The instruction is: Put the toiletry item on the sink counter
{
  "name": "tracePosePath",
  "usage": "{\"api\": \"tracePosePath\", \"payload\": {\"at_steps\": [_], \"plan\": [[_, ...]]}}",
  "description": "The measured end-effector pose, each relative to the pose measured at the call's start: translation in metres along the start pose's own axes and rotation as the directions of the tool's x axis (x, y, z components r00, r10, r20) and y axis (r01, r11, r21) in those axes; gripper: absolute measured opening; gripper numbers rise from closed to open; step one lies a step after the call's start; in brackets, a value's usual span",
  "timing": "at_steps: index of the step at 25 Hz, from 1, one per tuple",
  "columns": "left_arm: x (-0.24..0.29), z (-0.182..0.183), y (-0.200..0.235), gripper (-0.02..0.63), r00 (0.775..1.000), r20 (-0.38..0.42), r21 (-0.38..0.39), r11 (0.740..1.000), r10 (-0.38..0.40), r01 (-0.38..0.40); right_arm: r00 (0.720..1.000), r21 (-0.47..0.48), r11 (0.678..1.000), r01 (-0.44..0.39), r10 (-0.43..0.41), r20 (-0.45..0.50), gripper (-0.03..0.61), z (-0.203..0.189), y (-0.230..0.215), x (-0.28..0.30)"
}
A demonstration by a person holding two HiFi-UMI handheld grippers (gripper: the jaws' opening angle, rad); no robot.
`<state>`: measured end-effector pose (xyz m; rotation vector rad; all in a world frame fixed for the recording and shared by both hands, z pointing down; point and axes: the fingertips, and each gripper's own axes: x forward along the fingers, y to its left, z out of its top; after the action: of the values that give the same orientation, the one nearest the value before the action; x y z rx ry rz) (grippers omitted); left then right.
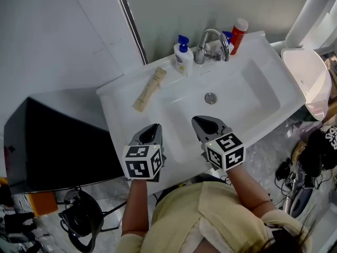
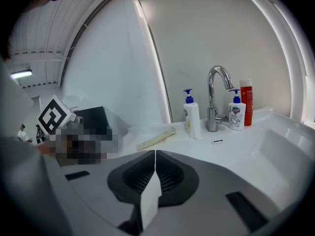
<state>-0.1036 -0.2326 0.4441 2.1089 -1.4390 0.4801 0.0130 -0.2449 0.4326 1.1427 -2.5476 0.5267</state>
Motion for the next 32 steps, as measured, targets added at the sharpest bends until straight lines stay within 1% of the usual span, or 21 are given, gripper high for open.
{"api": "tracePosePath", "payload": {"at_steps": [5,9,18,32], "plan": [[-0.007,-0.004,0.002,0.048,1.000,0.014,-0.008,1.000,0.013,-0.013,1.000,0.017,1.000,0.005,-0.005,0.010,0.029,-0.001,0.000,0.000],[-0.013,-0.008,0.002,0.043,0.999,0.026,-0.028,0.999,0.031,-0.030,1.000,0.011,1.000,0.007,-0.007,0.005,0.029,-0.002,0.002,-0.002],[-0.019,-0.017,0.002,0.043,0.998,0.023,-0.054,0.997,0.056,-0.055,1.000,0.006,1.000,0.019,-0.019,-0.025,0.026,-0.009,-0.001,-0.005],[-0.025,-0.026,0.006,0.043,0.996,0.012,-0.074,0.994,0.085,-0.084,0.999,0.007,1.000,0.019,-0.019,-0.029,0.026,-0.012,-0.004,-0.007]]}}
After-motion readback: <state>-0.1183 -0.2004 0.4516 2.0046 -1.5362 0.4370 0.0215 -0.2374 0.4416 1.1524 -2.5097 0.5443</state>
